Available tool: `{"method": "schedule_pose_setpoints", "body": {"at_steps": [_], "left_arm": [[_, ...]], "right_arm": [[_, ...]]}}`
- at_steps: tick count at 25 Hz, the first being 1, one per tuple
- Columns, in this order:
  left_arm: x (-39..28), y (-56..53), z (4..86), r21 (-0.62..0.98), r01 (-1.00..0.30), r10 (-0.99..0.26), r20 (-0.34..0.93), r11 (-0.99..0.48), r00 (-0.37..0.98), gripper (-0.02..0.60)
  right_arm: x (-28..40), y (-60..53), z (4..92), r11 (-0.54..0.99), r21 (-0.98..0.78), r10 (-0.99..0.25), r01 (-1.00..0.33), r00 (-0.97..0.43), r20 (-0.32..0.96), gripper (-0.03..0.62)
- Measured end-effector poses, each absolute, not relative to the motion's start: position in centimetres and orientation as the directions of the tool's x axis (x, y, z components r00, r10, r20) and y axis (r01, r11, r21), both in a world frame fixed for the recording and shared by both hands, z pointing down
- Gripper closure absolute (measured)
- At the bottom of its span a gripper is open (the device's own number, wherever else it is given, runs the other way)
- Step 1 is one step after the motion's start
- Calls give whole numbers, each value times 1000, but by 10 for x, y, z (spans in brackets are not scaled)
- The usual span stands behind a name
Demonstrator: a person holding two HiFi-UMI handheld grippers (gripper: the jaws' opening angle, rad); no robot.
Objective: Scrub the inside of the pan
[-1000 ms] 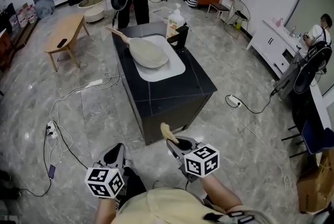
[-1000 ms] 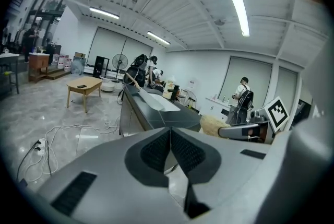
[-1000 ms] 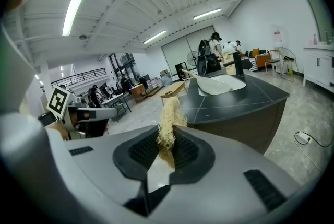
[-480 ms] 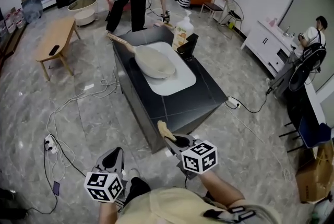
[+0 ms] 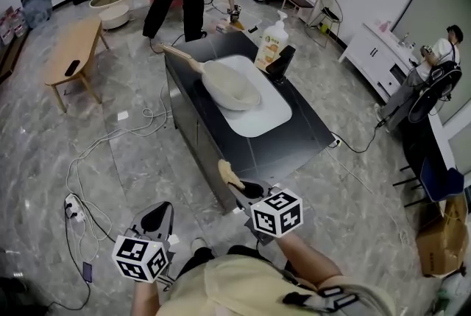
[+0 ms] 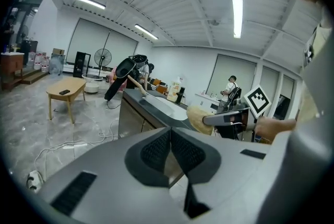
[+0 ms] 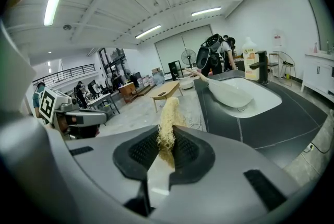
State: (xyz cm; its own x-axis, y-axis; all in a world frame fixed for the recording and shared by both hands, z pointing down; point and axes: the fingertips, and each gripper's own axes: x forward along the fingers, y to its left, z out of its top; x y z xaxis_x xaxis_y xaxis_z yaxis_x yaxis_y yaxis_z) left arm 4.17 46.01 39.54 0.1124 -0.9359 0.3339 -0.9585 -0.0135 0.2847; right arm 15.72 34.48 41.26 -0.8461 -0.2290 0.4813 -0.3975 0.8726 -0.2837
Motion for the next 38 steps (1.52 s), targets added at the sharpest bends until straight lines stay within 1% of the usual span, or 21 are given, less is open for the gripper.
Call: {"method": "schedule_pose_setpoints", "body": {"at_steps": [5, 10, 13, 18, 24, 31, 38], "left_arm": [[11, 449, 401, 276, -960, -926, 347, -51, 149, 566], [1, 414, 400, 251, -960, -911, 354, -125, 212, 566], [-12, 386, 400, 261, -955, -906, 355, -140, 230, 566], [-39, 331, 407, 280, -945, -891, 367, -169, 268, 565], [-67, 254, 410, 284, -934, -861, 395, -218, 321, 565], [-80, 178, 419, 253, -921, -807, 450, -295, 382, 562], [-77, 117, 419, 249, -893, -768, 455, -375, 450, 561]], "right_arm": [[136, 336, 416, 858, -286, -256, -428, -837, 485, 540], [118, 306, 416, 837, -301, -286, -458, -834, 472, 540], [101, 273, 411, 834, -288, -312, -470, -833, 456, 540], [81, 205, 408, 790, -306, -377, -530, -816, 438, 540], [44, 143, 412, 770, -333, -384, -544, -812, 440, 540], [46, 75, 422, 705, -359, -449, -612, -777, 442, 540], [62, 33, 423, 648, -374, -518, -663, -744, 422, 540]]}}
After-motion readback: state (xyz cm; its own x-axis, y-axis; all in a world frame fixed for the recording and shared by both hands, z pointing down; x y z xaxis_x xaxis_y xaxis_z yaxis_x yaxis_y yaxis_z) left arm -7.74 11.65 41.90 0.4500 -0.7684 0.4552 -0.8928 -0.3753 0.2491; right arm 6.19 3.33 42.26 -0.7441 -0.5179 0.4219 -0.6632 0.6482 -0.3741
